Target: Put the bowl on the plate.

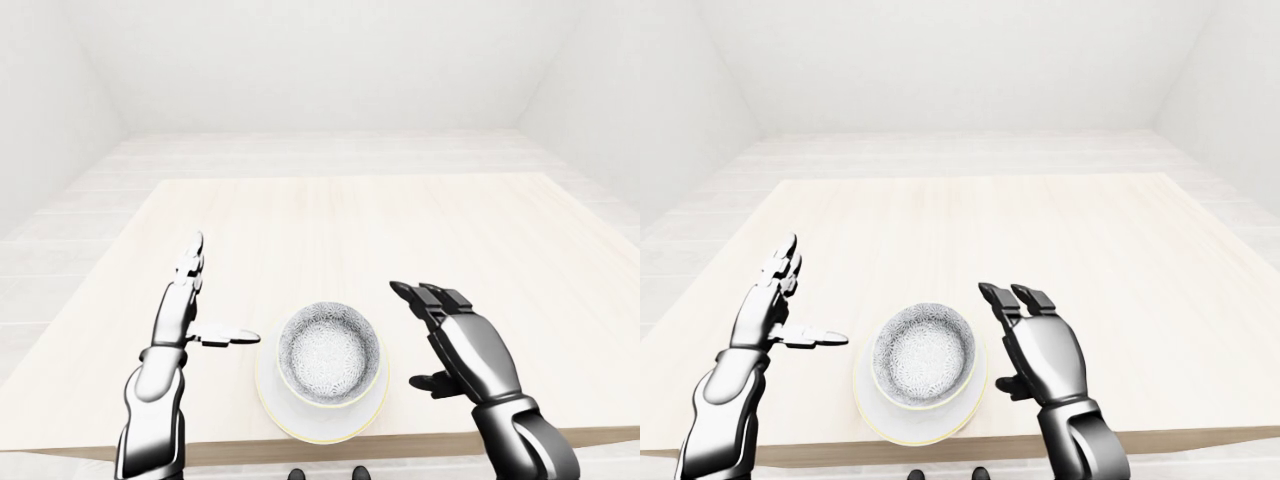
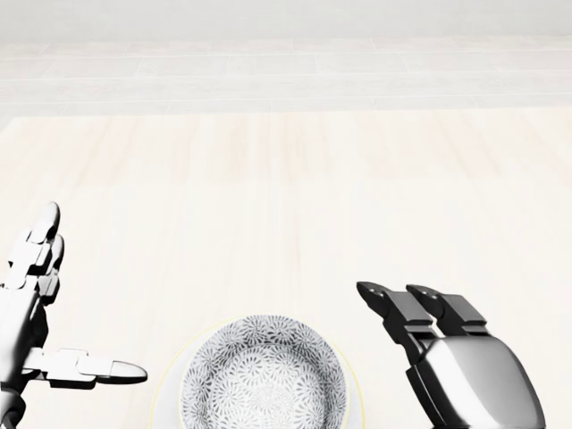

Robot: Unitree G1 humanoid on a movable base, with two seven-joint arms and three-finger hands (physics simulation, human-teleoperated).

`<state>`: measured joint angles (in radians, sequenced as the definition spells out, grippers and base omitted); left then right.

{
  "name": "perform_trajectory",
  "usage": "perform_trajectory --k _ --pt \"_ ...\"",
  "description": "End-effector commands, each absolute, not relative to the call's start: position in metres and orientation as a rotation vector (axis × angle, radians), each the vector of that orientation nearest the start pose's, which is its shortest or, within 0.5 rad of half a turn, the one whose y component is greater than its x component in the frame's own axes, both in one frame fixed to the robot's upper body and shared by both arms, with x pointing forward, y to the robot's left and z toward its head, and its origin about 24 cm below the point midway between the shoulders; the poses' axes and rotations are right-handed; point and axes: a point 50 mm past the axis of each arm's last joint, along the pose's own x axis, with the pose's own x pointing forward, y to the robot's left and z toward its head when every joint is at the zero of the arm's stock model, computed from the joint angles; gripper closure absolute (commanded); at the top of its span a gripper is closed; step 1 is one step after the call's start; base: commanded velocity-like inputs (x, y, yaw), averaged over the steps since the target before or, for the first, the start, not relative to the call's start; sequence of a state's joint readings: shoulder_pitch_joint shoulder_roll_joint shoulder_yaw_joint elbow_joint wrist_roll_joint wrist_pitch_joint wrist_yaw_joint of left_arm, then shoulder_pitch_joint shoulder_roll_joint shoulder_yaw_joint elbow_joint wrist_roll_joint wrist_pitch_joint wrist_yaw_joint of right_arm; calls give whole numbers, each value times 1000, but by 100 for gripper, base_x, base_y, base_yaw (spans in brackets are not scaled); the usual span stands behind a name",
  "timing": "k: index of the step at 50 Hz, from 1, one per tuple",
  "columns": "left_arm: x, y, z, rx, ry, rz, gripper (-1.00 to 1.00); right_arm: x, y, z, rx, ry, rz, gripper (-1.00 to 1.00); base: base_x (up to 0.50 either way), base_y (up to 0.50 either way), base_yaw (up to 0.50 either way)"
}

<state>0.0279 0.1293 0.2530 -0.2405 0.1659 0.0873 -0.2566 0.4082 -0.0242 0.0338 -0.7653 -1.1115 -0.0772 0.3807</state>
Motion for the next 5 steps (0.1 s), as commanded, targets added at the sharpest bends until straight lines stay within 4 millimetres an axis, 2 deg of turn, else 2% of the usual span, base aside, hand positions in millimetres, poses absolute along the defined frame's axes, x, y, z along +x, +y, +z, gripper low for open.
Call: perform_trajectory --k 1,5 --pt "236 222 88 325 -73 27 -100 169 -156 131 -1081 -154 36 -59 0 0 0" --pt "234 223 87 323 -69 28 -100 172 -160 132 -1003 -146 -14 -70 0 0 0"
